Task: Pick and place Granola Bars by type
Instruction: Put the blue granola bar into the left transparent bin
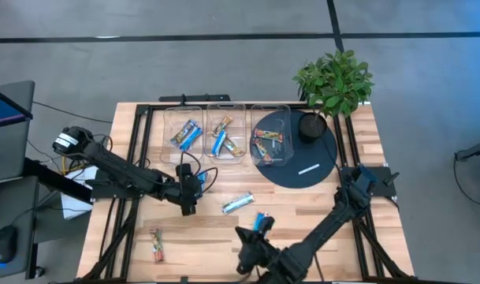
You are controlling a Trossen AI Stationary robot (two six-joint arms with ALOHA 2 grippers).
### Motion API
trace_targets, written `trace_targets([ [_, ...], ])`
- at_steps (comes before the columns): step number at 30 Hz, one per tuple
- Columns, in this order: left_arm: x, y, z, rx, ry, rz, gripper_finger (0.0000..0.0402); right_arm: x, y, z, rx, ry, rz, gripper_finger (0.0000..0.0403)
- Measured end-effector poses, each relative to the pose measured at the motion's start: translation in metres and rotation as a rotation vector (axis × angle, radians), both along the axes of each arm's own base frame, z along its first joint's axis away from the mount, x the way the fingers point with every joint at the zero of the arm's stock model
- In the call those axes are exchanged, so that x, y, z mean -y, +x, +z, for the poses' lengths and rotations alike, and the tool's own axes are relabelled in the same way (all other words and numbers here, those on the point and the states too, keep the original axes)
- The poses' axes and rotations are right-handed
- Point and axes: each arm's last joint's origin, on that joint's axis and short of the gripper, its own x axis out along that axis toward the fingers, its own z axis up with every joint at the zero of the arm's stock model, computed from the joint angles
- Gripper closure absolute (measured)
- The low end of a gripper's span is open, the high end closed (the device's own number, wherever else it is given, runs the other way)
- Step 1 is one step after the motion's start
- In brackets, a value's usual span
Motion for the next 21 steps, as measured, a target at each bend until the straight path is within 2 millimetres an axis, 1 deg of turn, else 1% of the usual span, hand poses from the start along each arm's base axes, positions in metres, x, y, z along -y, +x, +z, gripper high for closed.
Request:
trace_targets([
  [3, -0.006, 0.001, -0.002, -0.01, -0.023, 0.007, 0.0164, -0.008, -0.007, 0.002, 0.028, -0.025, 0.011, 0.0402],
  [7, -0.014, -0.002, -0.011, -0.04, -0.064, 0.025, 0.0163, -0.013, -0.012, 0.002, 0.036, -0.038, 0.021, 0.0402],
  [11, -0.02, -0.006, -0.018, -0.064, -0.081, 0.049, 0.0163, -0.013, -0.012, 0.002, 0.037, -0.039, 0.021, 0.0402],
  [17, -0.02, -0.009, -0.026, -0.037, -0.114, 0.04, 0.0163, -0.007, -0.007, 0.002, 0.034, -0.037, 0.006, 0.0402],
  [19, -0.02, -0.009, -0.028, -0.035, -0.131, 0.011, 0.0163, -0.005, -0.006, 0.002, 0.031, -0.034, 0.002, 0.0402],
  [21, -0.018, -0.009, -0.029, -0.035, -0.161, -0.053, 0.0163, -0.004, -0.004, 0.002, 0.028, -0.031, -0.002, 0.0402],
])
